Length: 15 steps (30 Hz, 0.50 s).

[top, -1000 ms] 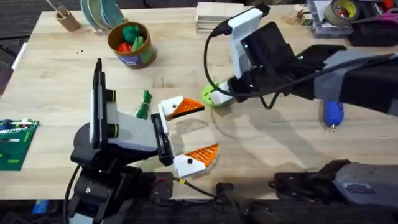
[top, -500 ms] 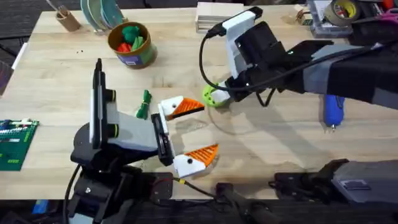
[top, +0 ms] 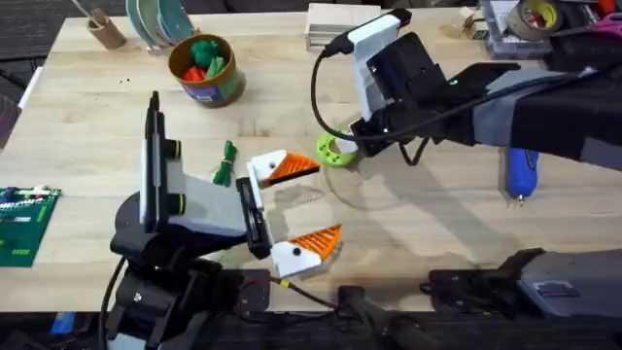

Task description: Pick up the gripper from the table and insert it into the empty holder that is missing its gripper. Then pick up a screw, insert it into the mounting hole, and use the screwdriver to tighten it. Finally, clean up the table by picking up the vegetable and placing it into the bucket.

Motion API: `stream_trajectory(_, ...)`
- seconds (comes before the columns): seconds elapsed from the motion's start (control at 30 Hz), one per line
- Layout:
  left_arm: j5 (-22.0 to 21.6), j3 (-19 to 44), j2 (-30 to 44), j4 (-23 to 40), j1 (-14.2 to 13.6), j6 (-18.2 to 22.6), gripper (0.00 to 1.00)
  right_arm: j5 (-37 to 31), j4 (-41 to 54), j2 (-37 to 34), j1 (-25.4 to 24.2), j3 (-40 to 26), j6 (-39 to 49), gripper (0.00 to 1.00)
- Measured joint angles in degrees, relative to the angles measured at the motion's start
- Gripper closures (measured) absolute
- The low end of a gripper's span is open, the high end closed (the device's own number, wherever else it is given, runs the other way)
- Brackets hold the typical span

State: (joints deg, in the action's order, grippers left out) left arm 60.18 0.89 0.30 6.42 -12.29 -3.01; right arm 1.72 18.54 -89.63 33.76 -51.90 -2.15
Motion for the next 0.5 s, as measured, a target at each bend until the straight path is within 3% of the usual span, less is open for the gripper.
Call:
stream_trajectory(0.1,0.0,0.0,0.0,0.0,0.0,0.0,0.008,0.0,0.1,-0.3,0.0,0.0,-0.1,0.653)
stream_trajectory(0.37,0.0,0.0,0.0,0.0,0.0,0.0,0.008,0.0,0.0,-1.0,0.2,0.0,-0.2,0.69)
stream_trajectory(0.5,0.0,0.0,0.0,0.0,0.0,0.0,0.008,0.0,0.0,-1.0,0.2,0.0,-0.2,0.771)
